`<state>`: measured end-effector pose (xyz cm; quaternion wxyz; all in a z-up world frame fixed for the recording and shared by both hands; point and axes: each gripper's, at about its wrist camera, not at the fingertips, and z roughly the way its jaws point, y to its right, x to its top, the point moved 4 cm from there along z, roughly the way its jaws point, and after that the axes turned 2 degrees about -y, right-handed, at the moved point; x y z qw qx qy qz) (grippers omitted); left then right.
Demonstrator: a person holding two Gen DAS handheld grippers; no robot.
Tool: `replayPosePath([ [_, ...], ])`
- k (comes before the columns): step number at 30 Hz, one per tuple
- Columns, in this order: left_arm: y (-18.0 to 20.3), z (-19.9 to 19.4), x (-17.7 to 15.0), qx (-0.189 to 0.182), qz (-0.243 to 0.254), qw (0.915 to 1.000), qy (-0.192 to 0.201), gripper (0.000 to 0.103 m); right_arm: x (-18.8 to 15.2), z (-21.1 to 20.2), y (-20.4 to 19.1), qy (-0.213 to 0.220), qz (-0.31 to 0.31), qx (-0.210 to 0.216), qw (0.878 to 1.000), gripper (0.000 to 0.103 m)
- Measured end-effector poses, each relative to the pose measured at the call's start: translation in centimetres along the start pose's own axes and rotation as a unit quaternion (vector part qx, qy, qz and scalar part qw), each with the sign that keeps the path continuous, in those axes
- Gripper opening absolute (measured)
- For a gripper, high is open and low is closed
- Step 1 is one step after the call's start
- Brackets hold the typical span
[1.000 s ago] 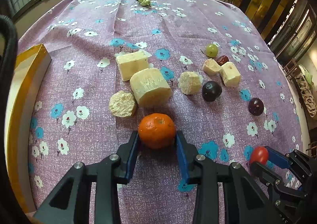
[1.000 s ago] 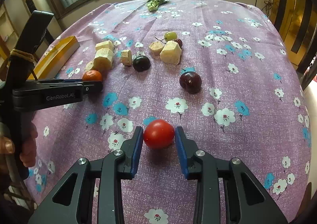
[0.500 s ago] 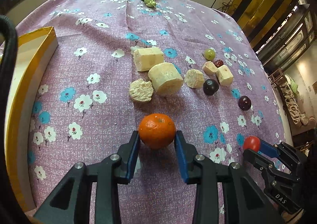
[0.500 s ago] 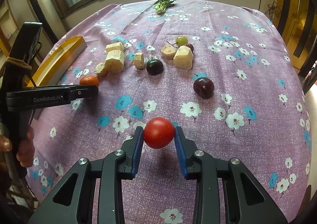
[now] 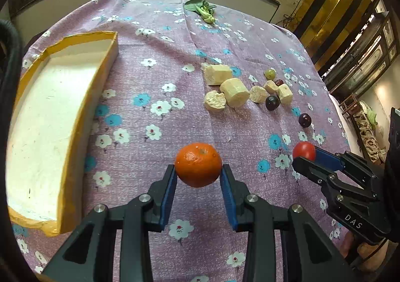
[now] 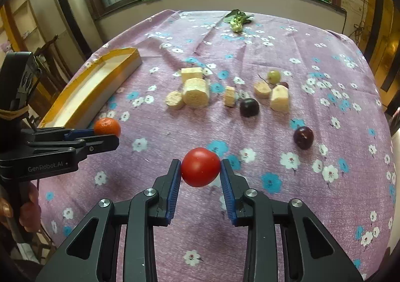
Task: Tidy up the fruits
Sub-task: 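Carry the orange and tomato into the white tray and open both grippers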
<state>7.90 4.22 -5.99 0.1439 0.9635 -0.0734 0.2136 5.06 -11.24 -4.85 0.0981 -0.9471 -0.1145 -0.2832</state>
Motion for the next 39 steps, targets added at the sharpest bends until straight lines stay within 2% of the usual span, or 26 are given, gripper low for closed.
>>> replayPosePath([
  [11,-7.8,-5.0,0.1,0.045,-0.05,0.9967,0.046,0.038,5.7,1.3,-10.7,0.02,-0.091,0.066,0.994,0.03],
  [16,-11.8,-5.9,-0.2,0.073,-0.076,0.9929,0.054,0.038,8.1,3.5,-16.1,0.013,-0.129,0.1,0.986,0.03],
  [21,-16.2,-5.9,-1.1,0.097,-0.103,0.9888,0.047,0.038,9.0,6.1,-20.5,0.0,-0.164,0.119,0.979,0.03],
  [31,-21.0,-3.9,-2.0,0.127,-0.125,0.9837,0.021,0.038,8.1,11.7,-24.9,-0.062,-0.194,0.136,0.969,0.031],
  [39,-21.8,-2.8,-2.3,0.126,-0.127,0.9838,0.01,0.038,6.7,13.4,-25.2,-0.09,-0.2,0.128,0.967,0.031],
])
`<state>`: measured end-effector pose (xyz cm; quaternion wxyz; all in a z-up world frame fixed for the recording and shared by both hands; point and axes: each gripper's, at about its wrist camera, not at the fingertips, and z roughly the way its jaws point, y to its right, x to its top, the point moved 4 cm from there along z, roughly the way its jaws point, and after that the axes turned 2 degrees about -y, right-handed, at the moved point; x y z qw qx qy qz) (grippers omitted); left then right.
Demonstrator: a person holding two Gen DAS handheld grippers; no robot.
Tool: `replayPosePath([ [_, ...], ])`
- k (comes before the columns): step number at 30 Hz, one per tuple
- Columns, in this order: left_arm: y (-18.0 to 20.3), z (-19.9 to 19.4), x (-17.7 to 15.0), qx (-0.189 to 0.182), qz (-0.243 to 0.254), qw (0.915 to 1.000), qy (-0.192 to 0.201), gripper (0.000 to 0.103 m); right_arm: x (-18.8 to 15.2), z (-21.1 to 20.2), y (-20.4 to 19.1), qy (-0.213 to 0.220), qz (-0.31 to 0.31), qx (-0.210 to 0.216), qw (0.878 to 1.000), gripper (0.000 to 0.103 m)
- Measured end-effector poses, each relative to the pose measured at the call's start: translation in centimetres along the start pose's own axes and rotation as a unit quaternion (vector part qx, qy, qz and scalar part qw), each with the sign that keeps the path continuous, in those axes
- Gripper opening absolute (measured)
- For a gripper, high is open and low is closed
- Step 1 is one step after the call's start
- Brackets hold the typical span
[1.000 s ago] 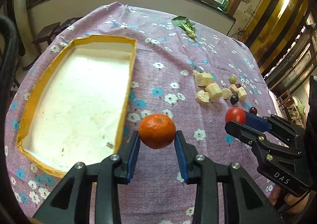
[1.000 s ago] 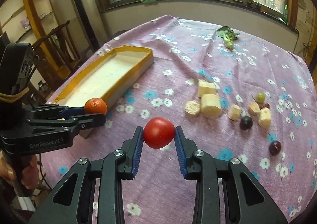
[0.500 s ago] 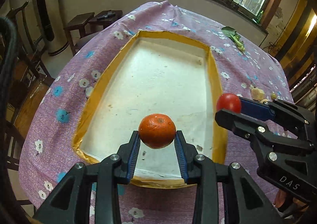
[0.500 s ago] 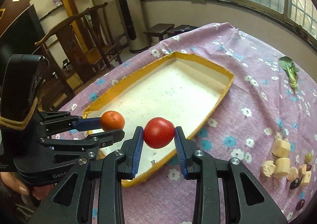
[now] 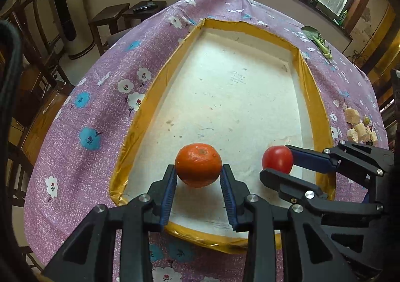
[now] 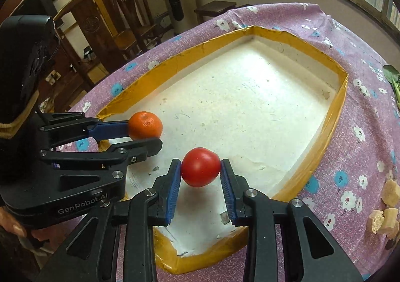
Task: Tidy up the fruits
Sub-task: 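Carry the orange and tomato into the white tray and open both grippers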
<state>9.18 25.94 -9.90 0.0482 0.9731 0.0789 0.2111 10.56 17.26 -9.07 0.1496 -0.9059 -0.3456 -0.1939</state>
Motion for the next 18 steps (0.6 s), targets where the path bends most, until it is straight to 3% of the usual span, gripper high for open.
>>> replayPosePath([
  [7,0.1,0.3,0.1,0.014,0.011,0.9998,-0.002,0.039,0.1,0.4,0.3,-0.009,-0.001,-0.015,1.0,0.031],
  [14,-0.5,-0.4,0.1,0.022,0.003,0.9997,0.004,0.059,-0.1,-0.2,0.1,-0.013,0.002,-0.027,1.0,0.031],
  [18,-0.6,-1.1,-0.1,0.016,0.002,0.9998,0.01,0.061,-0.4,-0.8,0.0,-0.015,0.001,-0.041,0.999,0.035],
])
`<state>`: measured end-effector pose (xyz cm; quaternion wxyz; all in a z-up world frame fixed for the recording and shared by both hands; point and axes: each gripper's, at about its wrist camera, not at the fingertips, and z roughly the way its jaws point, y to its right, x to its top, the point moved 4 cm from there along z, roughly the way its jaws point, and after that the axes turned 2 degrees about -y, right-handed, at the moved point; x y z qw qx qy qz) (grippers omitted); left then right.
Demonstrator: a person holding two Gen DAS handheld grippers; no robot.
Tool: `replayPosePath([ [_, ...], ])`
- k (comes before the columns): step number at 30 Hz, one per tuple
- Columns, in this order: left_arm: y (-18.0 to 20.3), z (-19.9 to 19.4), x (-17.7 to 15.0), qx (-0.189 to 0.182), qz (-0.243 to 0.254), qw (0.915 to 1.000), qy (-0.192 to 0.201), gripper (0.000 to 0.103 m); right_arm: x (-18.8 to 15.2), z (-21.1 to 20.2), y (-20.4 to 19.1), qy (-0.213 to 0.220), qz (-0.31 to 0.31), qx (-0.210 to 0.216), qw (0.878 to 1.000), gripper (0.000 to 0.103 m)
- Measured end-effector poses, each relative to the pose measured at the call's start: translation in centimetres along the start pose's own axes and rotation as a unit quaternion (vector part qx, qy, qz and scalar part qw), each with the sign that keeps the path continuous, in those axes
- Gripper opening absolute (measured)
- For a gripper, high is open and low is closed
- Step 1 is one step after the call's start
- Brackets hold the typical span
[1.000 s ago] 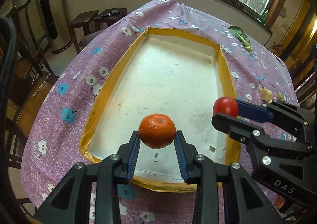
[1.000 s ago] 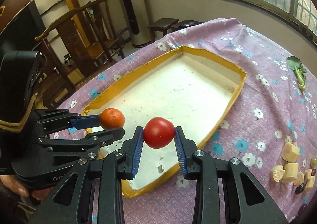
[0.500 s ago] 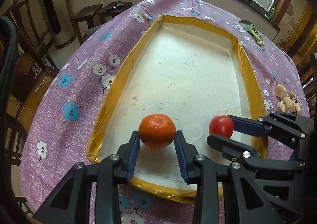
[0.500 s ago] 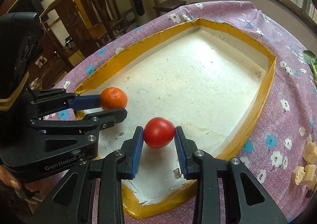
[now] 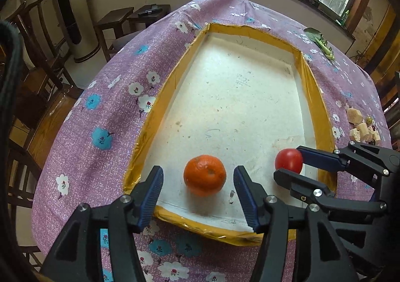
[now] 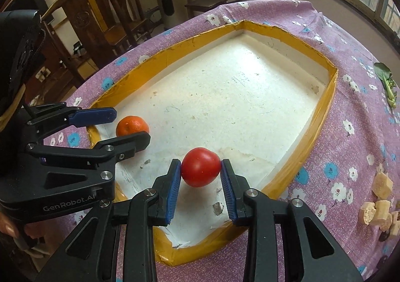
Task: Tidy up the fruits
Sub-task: 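Carry the orange and tomato into the white tray and open both grippers, then grasp the round cream slice with the left gripper while the right grasps a dark plum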
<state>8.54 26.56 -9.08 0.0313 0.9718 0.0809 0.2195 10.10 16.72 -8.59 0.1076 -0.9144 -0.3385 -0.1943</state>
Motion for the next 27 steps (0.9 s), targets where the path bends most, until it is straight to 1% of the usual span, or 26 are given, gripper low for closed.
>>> replayPosePath([
  [1,0.0,-0.2,-0.1,0.001,0.001,1.0,0.002,0.061,0.0,-0.1,0.0,0.0,0.0,-0.003,1.0,0.037],
  [3,0.0,-0.6,-0.2,0.004,0.0,1.0,0.008,0.063,-0.1,-0.2,0.0,-0.002,-0.001,-0.008,1.0,0.039],
  [6,-0.2,-1.3,-0.3,-0.001,-0.008,0.9998,0.016,0.066,0.1,-0.4,0.2,0.0,0.001,-0.021,1.0,0.039],
  [11,-0.1,-2.8,-0.6,0.004,-0.019,0.9993,0.031,0.068,-0.8,-2.5,0.2,0.017,0.01,-0.01,1.0,0.039],
  [14,1.0,-3.7,-0.9,0.014,-0.014,0.9989,0.043,0.068,-2.1,-4.4,0.3,0.034,0.014,0.002,0.999,0.04],
  [17,3.4,-4.7,-1.1,0.01,0.0,0.9987,0.05,0.069,-3.8,-6.1,1.3,0.044,0.034,0.018,0.998,0.04],
  [20,6.9,-5.3,-1.1,0.006,0.027,0.9982,0.054,0.072,-6.1,-7.8,3.4,0.054,0.06,0.023,0.996,0.04],
  [23,10.9,-5.2,-0.9,-0.003,0.059,0.9969,0.052,0.073,-8.7,-9.3,7.0,0.062,0.1,0.02,0.993,0.041],
  [27,16.3,-4.2,-1.1,-0.03,0.093,0.9946,0.035,0.073,-12.3,-11.0,12.8,0.071,0.156,-0.007,0.985,0.041],
])
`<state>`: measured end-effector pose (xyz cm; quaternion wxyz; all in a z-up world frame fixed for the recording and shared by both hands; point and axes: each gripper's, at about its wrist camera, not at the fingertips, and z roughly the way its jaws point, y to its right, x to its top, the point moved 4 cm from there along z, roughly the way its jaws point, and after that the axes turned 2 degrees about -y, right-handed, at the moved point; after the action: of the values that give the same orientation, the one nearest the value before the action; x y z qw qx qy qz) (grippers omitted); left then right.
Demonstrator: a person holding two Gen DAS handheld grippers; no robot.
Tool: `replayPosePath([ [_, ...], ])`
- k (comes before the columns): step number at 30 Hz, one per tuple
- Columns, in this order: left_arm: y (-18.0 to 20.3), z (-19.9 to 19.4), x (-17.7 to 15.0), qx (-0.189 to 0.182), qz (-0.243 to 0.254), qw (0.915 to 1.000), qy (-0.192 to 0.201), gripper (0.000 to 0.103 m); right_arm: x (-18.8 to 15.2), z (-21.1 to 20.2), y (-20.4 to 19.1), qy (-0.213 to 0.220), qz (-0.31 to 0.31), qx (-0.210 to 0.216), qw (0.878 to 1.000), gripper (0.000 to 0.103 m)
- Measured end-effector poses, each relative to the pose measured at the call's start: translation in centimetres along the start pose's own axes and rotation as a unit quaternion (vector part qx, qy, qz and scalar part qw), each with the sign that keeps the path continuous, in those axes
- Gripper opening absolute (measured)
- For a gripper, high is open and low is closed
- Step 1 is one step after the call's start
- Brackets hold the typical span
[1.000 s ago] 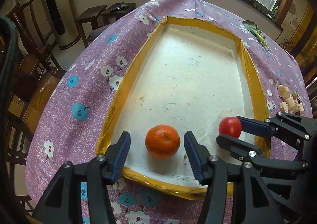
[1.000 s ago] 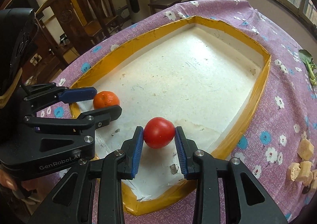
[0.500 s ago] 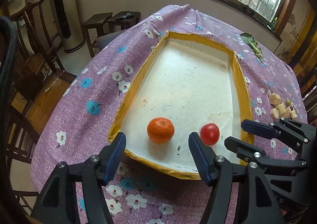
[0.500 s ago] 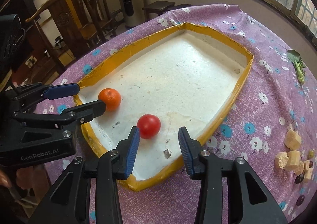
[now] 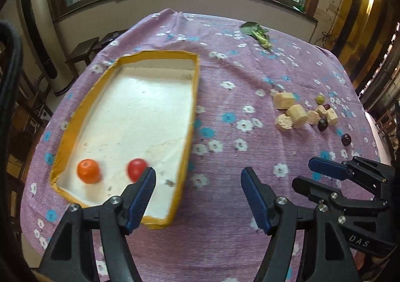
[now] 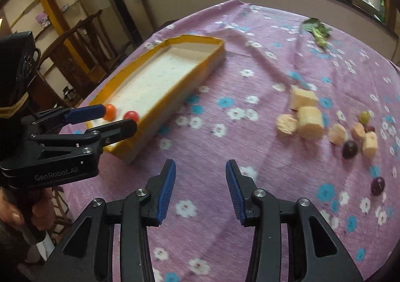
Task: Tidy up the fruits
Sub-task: 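Grasp the round cream slice with the left gripper while the right grasps a dark plum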
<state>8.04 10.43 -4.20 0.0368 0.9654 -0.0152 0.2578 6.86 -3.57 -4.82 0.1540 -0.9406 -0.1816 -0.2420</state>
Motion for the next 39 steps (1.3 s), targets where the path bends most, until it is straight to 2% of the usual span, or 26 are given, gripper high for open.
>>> replayPosePath([
  [4,4.8,1.7,0.1,-0.017,0.036,0.999,-0.019,0.073,-1.6,-2.2,7.1,0.015,0.047,-0.044,0.998,0.041],
  [8,8.2,3.0,0.1,-0.019,0.062,0.9974,-0.032,0.073,-2.5,-4.2,13.6,0.032,0.081,-0.096,0.992,0.041],
  [12,9.8,4.0,0.1,-0.015,0.074,0.9962,-0.042,0.073,-2.9,-4.4,17.9,0.034,0.106,-0.109,0.988,0.041],
  [15,10.1,4.7,0.3,-0.012,0.073,0.996,-0.05,0.073,-3.1,-3.3,18.9,0.025,0.102,-0.107,0.989,0.041],
  [21,10.3,6.0,1.1,-0.002,0.073,0.9956,-0.059,0.073,-2.4,-3.2,19.9,0.032,0.089,-0.124,0.988,0.042],
  [23,10.6,6.4,1.5,-0.006,0.073,0.9955,-0.06,0.073,-2.4,-2.9,20.4,0.023,0.079,-0.142,0.986,0.042],
  [28,11.5,7.6,2.8,-0.029,0.077,0.9946,-0.064,0.073,-2.8,-2.5,21.4,0.013,0.063,-0.167,0.984,0.033],
  [31,11.9,8.4,3.9,-0.041,0.078,0.9942,-0.062,0.073,-3.1,-2.2,22.3,0.007,0.073,-0.163,0.984,0.031],
  [35,12.4,9.4,5.0,-0.038,0.098,0.9931,-0.052,0.073,-3.6,-2.2,23.0,0.008,0.087,-0.154,0.984,0.03],
  [37,12.5,10.2,5.3,-0.044,0.102,0.9922,-0.057,0.067,-3.6,-2.2,23.0,0.01,0.089,-0.151,0.984,0.03],
  [39,12.4,11.0,5.5,-0.058,0.101,0.9907,-0.07,0.05,-3.6,-2.2,22.9,0.01,0.086,-0.151,0.985,0.03],
])
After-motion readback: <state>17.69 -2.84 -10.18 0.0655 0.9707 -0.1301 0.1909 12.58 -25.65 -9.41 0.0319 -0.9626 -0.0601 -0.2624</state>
